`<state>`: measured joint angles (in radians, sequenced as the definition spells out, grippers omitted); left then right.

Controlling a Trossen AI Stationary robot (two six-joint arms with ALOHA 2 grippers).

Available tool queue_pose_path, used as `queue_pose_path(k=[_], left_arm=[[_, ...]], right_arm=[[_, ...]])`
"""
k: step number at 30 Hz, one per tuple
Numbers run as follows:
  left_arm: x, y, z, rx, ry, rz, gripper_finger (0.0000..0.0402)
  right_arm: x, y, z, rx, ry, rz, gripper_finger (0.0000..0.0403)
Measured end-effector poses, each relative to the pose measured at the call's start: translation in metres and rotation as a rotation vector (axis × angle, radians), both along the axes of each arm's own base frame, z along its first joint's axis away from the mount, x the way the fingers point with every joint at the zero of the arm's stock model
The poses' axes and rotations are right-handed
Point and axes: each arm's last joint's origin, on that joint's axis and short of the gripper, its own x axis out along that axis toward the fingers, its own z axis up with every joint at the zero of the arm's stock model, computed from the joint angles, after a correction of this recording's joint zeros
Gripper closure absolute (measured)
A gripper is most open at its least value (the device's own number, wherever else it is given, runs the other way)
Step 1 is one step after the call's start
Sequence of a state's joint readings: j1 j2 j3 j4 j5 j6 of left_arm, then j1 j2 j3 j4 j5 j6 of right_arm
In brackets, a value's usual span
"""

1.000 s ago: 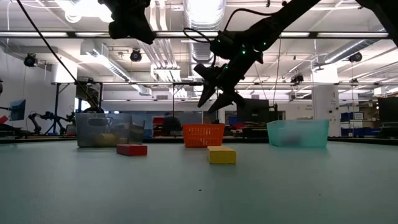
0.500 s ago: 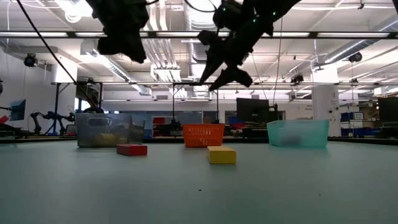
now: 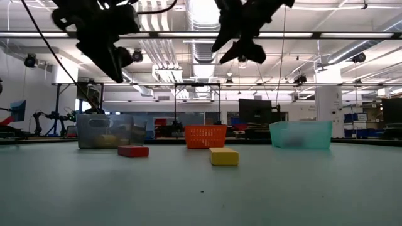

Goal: Sort & place blocks by color
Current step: Put the red block into the green bin

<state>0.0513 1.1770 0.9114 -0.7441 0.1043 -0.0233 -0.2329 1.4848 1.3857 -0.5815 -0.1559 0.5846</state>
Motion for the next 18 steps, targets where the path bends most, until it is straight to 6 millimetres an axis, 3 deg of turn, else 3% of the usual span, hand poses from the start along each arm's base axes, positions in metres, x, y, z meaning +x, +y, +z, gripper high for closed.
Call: queue_pose_path(k=[7, 13, 18], left_arm=[[0.007, -0.007, -0.011, 0.164, -0.022, -0.359, 0.0319], [0.032, -0.007, -0.032, 0.186, -0.052, -0.443, 0.0251], [0.047, -0.007, -0.060, 0.180, 0.044, -0.503, 0.0189]], right_arm=[[-0.021, 0.028, 0.021, 0.024, 0.011, 0.050, 0.0250], [-0.035, 0.053, 0.038, 0.050, -0.026, 0.061, 0.0252], [-0.042, 0.071, 0.046, 0.013, -0.049, 0.041, 0.0248]])
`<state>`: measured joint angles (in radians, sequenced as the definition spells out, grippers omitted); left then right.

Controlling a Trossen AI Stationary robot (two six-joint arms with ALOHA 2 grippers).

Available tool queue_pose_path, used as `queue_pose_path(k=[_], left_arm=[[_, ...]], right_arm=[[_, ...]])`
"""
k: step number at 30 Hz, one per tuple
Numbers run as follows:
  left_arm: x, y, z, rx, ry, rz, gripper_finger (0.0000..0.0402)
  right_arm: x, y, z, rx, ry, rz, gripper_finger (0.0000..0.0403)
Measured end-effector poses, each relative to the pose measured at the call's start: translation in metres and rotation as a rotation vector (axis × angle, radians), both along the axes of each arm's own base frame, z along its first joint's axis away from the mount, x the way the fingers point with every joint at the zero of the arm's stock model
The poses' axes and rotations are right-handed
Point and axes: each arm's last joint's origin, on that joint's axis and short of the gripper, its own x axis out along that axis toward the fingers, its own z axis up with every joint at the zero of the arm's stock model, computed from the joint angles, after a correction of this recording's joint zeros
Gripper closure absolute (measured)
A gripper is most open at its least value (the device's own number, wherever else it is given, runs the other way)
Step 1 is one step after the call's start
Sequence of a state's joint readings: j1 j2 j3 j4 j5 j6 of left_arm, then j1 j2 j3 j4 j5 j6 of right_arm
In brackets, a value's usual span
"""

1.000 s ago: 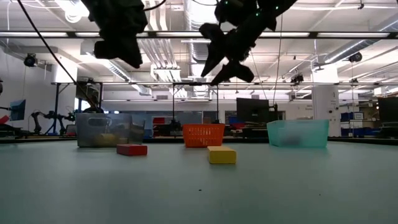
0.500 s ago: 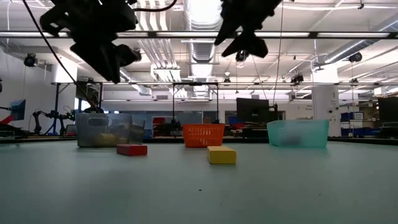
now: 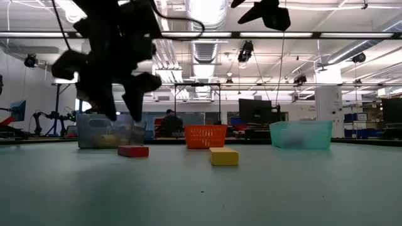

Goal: Sort & place blocks by color
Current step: Put the red block into the green bin

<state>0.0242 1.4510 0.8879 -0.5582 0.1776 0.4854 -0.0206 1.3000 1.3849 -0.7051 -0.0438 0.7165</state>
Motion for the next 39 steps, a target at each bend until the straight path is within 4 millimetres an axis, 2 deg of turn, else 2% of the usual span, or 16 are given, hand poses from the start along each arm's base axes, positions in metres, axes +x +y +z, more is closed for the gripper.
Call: queue_pose_path(k=[3, 7, 12, 17, 23, 35, 39], left_arm=[[0.005, 0.001, -0.019, 0.020, 0.064, -0.047, 0.0173], [0.012, 0.001, -0.040, 0.037, 0.122, -0.087, 0.0171], [0.020, 0.002, -0.042, 0.041, 0.068, -0.084, 0.0171], [0.021, 0.002, -0.030, 0.049, 0.013, -0.086, 0.0171], [0.024, 0.002, -0.027, 0.061, -0.042, -0.102, 0.0171], [0.033, 0.003, -0.057, 0.069, 0.002, -0.154, 0.0173], [0.033, 0.003, -0.059, 0.064, 0.008, -0.171, 0.0209]], right_arm=[[-0.001, 0.006, 0.002, -0.004, -0.005, -0.009, 0.0248], [-0.001, 0.010, 0.000, -0.001, 0.000, -0.001, 0.0248], [0.002, 0.010, -0.003, 0.008, 0.013, -0.010, 0.0248], [0.002, 0.010, -0.004, 0.014, 0.015, -0.014, 0.0248], [0.002, 0.010, -0.004, 0.013, 0.017, -0.014, 0.0248], [0.003, 0.010, -0.006, 0.005, 0.022, -0.022, 0.0248], [0.003, 0.009, -0.006, 0.001, 0.022, -0.026, 0.0248]])
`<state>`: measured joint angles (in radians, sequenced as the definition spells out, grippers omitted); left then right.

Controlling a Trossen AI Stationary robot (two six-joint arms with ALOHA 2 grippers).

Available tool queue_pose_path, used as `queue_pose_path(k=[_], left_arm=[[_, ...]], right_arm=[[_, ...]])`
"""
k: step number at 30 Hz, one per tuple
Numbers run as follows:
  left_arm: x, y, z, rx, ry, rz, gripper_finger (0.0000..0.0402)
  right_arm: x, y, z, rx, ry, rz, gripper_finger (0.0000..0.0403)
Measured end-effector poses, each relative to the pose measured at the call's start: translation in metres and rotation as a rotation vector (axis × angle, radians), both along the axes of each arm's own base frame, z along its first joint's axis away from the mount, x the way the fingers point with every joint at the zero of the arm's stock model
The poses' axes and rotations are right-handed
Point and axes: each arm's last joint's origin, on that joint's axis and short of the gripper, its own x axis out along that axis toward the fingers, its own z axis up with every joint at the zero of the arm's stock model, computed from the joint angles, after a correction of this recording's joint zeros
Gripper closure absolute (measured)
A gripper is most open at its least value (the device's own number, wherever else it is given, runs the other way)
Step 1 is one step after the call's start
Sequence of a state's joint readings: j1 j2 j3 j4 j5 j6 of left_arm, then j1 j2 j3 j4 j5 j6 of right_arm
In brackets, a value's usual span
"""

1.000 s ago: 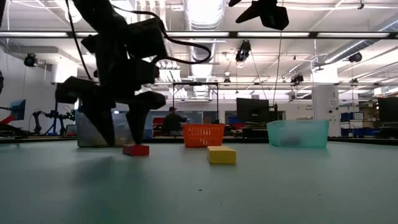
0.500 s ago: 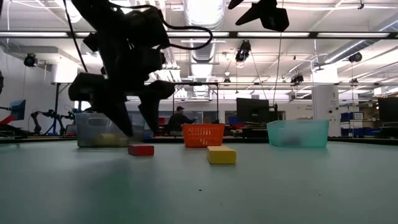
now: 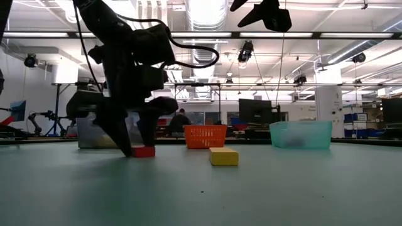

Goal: Sort & place blocks by color
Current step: Put the red block into the green bin

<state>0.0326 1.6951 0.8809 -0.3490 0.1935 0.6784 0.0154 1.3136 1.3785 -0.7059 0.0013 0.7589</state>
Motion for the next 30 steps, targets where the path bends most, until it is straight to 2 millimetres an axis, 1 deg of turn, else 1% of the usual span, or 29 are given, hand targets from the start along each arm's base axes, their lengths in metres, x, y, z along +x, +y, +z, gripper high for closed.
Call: queue_pose_path(k=[5, 8, 11, 15, 17, 21, 24, 27, 30], left_arm=[[-0.001, 0.000, 0.001, 0.005, 0.010, -0.008, 0.0286], [-0.001, 0.000, 0.006, 0.019, 0.011, 0.035, 0.0287], [-0.001, 0.003, 0.019, 0.056, -0.037, 0.139, 0.0287], [-0.004, 0.006, 0.054, 0.086, -0.203, 0.300, 0.0287], [-0.007, 0.007, 0.077, 0.051, -0.317, 0.377, 0.0287], [-0.020, 0.007, 0.126, -0.059, -0.592, 0.514, 0.0287], [-0.031, 0.007, 0.158, -0.179, -0.782, 0.576, 0.0287], [-0.041, 0.006, 0.185, -0.320, -0.950, 0.591, 0.0287], [-0.048, 0.005, 0.204, -0.425, -1.069, 0.574, 0.0287]], right_arm=[[0.000, 0.000, 0.000, -0.016, 0.000, 0.011, 0.0248], [0.000, 0.003, 0.000, -0.071, 0.000, 0.039, 0.0248], [-0.001, 0.012, 0.000, -0.193, 0.001, 0.043, 0.0248], [-0.001, 0.023, 0.000, -0.333, -0.004, 0.016, 0.0248], [0.000, 0.029, 0.001, -0.404, -0.025, 0.060, 0.0248], [0.005, 0.040, 0.006, -0.483, -0.118, 0.148, 0.0248], [0.010, 0.040, 0.013, -0.529, -0.205, 0.169, 0.0248], [0.015, 0.040, 0.021, -0.581, -0.301, 0.173, 0.0248], [0.018, 0.038, 0.030, -0.622, -0.388, 0.167, 0.0248]])
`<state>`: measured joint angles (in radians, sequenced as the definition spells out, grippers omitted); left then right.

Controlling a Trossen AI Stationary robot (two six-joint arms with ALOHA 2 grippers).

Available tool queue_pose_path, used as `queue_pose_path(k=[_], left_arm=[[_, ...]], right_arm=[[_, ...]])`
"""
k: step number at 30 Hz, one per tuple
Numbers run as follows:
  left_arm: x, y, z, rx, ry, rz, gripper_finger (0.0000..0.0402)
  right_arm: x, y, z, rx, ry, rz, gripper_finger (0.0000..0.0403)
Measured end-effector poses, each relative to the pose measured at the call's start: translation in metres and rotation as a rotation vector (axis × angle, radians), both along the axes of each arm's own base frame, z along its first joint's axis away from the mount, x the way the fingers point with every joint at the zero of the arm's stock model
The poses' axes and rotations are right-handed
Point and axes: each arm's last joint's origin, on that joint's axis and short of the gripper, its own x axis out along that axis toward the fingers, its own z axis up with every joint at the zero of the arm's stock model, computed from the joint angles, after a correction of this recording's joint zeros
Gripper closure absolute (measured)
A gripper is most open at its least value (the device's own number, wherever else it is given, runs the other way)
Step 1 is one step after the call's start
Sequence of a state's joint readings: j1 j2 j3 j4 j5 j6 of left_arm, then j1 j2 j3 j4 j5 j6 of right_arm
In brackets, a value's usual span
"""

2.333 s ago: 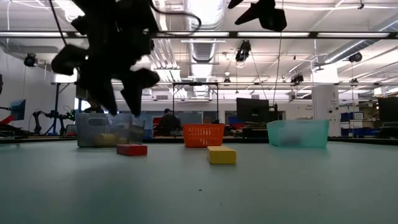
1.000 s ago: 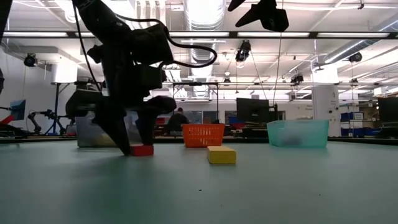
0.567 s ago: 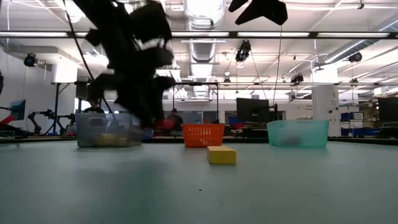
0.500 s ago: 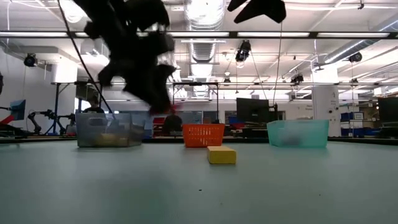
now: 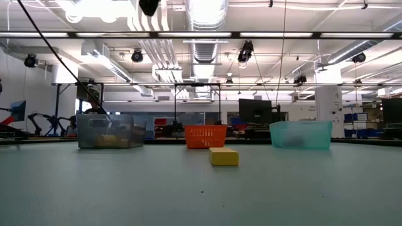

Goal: Sort & place blocks by color
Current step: Put the red block into the green bin

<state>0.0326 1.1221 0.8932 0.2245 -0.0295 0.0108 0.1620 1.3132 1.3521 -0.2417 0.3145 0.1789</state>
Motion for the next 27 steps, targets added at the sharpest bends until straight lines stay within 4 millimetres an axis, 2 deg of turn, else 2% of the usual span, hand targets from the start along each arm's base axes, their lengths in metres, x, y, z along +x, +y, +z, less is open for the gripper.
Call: queue_pose_path(k=[6, 11, 20, 27], left_arm=[[-0.003, -0.002, 0.014, -0.034, -0.134, -0.055, 0.0287], [0.003, -0.003, 0.013, -0.075, -0.172, -0.073, 0.0287], [0.017, -0.005, 0.012, -0.103, -0.268, -0.091, 0.0287], [0.020, -0.006, 0.012, -0.118, -0.299, -0.107, 0.0287]], right_arm=[[0.004, -0.006, 0.014, -0.049, -0.138, -0.008, 0.0248], [0.007, -0.009, 0.022, -0.070, -0.228, -0.012, 0.0248], [0.013, -0.009, 0.020, -0.073, -0.242, -0.015, 0.0248], [0.014, -0.009, 0.023, -0.065, -0.282, -0.020, 0.0248]])
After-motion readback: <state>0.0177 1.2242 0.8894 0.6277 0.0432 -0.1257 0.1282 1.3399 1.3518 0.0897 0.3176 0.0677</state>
